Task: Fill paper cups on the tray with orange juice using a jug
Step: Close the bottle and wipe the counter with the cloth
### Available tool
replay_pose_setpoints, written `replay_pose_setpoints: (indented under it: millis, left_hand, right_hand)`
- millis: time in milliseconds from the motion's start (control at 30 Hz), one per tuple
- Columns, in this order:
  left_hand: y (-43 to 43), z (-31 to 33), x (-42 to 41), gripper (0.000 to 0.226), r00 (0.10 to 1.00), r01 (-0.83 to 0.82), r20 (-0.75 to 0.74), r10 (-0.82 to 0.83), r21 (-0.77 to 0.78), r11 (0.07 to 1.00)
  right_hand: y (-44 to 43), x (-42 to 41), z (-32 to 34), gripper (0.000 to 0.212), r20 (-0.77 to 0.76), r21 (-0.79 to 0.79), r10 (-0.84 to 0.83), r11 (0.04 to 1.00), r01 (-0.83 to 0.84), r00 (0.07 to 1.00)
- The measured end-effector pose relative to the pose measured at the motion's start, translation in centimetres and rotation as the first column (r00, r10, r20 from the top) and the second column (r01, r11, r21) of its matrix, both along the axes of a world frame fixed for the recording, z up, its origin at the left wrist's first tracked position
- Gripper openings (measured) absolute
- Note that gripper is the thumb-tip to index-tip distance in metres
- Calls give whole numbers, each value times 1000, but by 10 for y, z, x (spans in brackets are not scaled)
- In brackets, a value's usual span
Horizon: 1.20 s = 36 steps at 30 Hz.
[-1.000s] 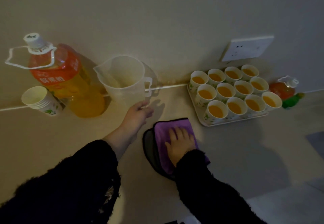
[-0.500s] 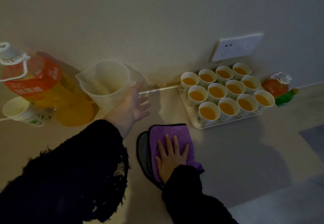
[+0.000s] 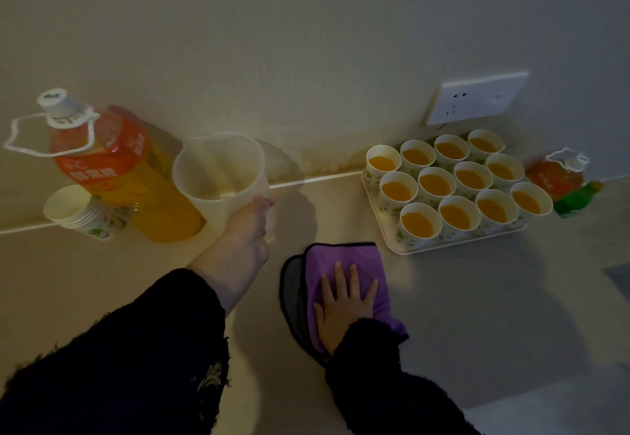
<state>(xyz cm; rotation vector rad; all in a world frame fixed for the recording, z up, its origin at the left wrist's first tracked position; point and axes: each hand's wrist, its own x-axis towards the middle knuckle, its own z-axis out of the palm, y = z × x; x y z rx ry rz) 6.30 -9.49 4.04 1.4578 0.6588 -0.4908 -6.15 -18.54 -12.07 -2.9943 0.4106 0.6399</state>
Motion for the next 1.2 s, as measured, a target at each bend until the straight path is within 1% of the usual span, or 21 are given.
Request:
replay_pose_setpoints:
  millis: [33, 67, 133, 167, 233, 267, 300, 367, 433, 467, 500, 533, 600, 700, 800, 1000, 1067, 1133, 1200]
  left_hand:
    - [4, 1, 0, 29, 1000, 1, 15, -1, 8, 1000]
    - [7, 4, 0, 30, 1000, 16, 23, -16, 16, 1000]
    - [15, 8, 0, 27, 997, 70, 16, -70, 16, 997]
    - [18, 10, 0, 23, 997, 80, 1, -80, 2, 997]
    - [24, 9, 4, 7, 996, 83, -16, -83, -17, 996]
    - [28, 9, 4, 16, 995, 94, -13, -95, -11, 995]
    - [31, 9, 5, 23, 995, 94, -18, -94, -7, 996]
    - [40, 8, 7, 27, 993, 113, -18, -113, 1, 994]
    - [50, 7, 7, 24, 988, 153, -16, -153, 7, 988]
    - [55, 7, 8, 17, 985, 174, -7, -174, 23, 984]
    - [58, 9, 8, 6, 982, 189, -1, -189, 38, 981]
    - [62, 11, 8, 4, 978, 206, 15, -207, 59, 977]
    - [67, 14, 11, 15, 974, 215, 48, -220, 94, 972]
    - [73, 20, 15, 23, 963, 245, 85, -256, 124, 962]
    - [82, 24, 15, 28, 949, 273, 121, -292, 147, 951]
    - [98, 32, 16, 24, 910, 341, 172, -376, 200, 918]
    - [102, 35, 18, 23, 904, 354, 177, -390, 203, 913]
    - [104, 37, 20, 24, 898, 360, 190, -398, 204, 910]
    - [106, 39, 21, 25, 887, 372, 206, -413, 212, 904]
  right_hand:
    - [0, -1, 0, 59, 52, 11, 20, 1000, -20, 998]
    - [0, -1, -1, 59, 34, 49, 23, 999, -24, 999]
    - [-5, 6, -8, 61, 81, 88, 71, 993, -78, 994]
    - [-8, 11, -9, 61, 116, 88, 83, 992, -94, 990]
    - [-14, 27, -7, 61, 149, 86, 57, 994, -70, 987]
    - [-18, 34, -10, 62, 152, 94, 42, 994, -56, 988]
    - [-22, 43, -10, 65, 151, 96, 34, 994, -49, 988]
    - [-27, 57, -10, 80, 120, 97, 19, 995, -31, 993]
    - [-33, 72, -12, 95, 124, 58, 26, 998, -33, 992]
    - [-34, 79, -12, 96, 122, 46, 16, 999, -22, 992]
    - [-34, 85, -12, 94, 132, 35, 2, 999, -7, 991]
    - [-35, 92, -13, 90, 147, 33, -15, 999, 10, 989]
    - [-37, 106, -14, 81, 189, 20, -27, 1000, 24, 982]
    - [-44, 127, -17, 64, 209, 18, -31, 999, 28, 977]
    - [-51, 144, -17, 66, 232, 30, -55, 998, 49, 971]
    - [-62, 173, -13, 69, 234, 26, -59, 998, 54, 971]
    - [-58, 176, -15, 65, 264, 39, -99, 995, 92, 959]
    - [-47, 178, -16, 61, 303, 70, -181, 983, 167, 936]
    - [-29, 182, -12, 63, 263, 85, -254, 967, 240, 931]
